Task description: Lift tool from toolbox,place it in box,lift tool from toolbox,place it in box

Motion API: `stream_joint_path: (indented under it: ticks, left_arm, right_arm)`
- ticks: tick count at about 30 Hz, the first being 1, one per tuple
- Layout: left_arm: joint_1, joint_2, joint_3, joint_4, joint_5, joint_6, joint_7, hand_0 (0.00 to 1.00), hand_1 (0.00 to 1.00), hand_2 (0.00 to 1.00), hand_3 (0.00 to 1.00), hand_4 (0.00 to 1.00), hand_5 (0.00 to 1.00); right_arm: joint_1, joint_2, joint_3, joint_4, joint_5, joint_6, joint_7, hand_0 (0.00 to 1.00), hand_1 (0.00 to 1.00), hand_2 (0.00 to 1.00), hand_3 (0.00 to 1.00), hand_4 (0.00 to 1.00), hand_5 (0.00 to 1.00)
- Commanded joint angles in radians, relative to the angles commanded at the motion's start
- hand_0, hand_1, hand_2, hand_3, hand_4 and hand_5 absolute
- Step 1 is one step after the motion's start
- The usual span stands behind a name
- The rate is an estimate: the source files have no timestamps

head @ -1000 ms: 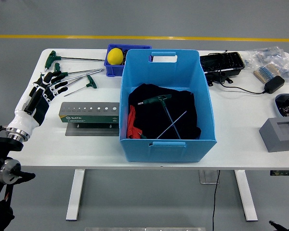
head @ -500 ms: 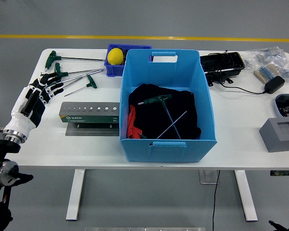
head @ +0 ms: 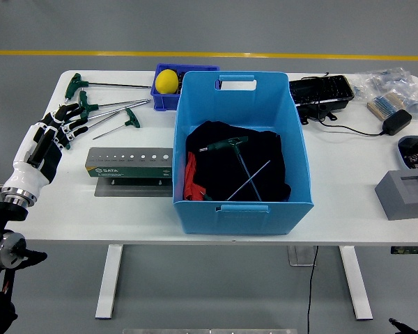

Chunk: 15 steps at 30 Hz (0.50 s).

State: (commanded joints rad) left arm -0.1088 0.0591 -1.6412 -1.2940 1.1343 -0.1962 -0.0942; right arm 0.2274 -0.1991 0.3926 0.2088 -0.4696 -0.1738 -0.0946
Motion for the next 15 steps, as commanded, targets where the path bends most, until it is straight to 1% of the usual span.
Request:
stream_joint_path:
  ticks: [4,15]
  left_arm:
    - [0.0,0.001,0.0,0.001,0.005,-0.004,0.001,0.741,0.76,0.828,0.709,0.905,0.668]
    - [-0.002,0.001,-0.008,0.004,0.015,0.007,-0.016,0.743,0.773,0.832,0.713,0.906,0.671]
  right_arm:
    - [0.001,0.0,0.0,0.0,0.0,0.0,0.0,0.627,0.597,0.662,0.54,0.782,0.657]
    - [0.003,-0.002,-0.003,0.001,0.003,0.001,0.001,0.626,0.597,0.662,0.54,0.782,0.658]
